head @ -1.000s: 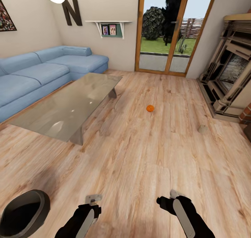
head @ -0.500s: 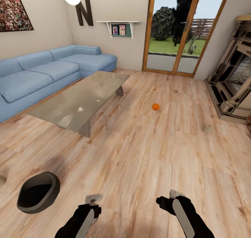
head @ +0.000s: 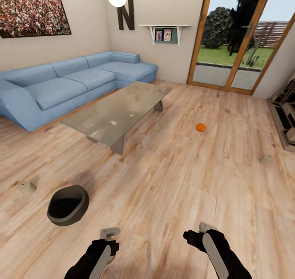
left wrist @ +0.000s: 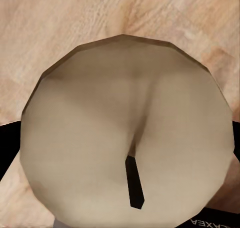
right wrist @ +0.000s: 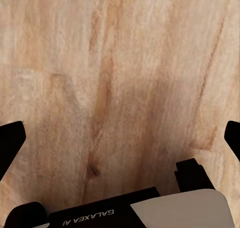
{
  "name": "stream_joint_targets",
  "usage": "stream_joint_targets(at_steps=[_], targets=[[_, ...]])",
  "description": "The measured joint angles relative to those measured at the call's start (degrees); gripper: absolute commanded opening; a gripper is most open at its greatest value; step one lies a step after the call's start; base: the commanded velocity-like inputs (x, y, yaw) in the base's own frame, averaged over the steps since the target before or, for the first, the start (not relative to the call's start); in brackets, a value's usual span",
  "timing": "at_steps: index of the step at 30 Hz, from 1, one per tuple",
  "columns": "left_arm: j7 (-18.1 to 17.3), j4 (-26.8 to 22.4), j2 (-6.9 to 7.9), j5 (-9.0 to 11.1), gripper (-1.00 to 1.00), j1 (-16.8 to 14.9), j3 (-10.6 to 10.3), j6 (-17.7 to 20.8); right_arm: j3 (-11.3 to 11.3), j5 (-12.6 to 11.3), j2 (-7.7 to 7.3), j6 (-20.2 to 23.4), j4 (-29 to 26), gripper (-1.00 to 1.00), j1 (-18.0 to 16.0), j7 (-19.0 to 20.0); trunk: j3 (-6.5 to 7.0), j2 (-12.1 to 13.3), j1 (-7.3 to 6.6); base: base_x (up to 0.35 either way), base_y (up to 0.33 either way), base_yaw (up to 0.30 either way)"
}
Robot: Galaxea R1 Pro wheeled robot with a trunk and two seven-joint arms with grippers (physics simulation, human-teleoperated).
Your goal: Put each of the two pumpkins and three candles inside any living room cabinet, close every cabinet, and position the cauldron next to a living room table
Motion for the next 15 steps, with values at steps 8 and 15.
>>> stream_joint_targets(at_steps=[8,15], targets=[[0.0,0.0,0.0,0.0,-1.0,0.0,0.0,0.0,0.0,0.0,0.03,0.0,0.0,1.0,0.0,0.0,0.0,0.0,0.0,-0.149,0.0,0.293],[0.0,0.0,0.0,0.0,-1.0,0.0,0.0,0.0,0.1,0.0,0.03,0.0,0.0,1.0,0.0,0.0,0.0,0.0,0.0,-0.124,0.0,0.293]])
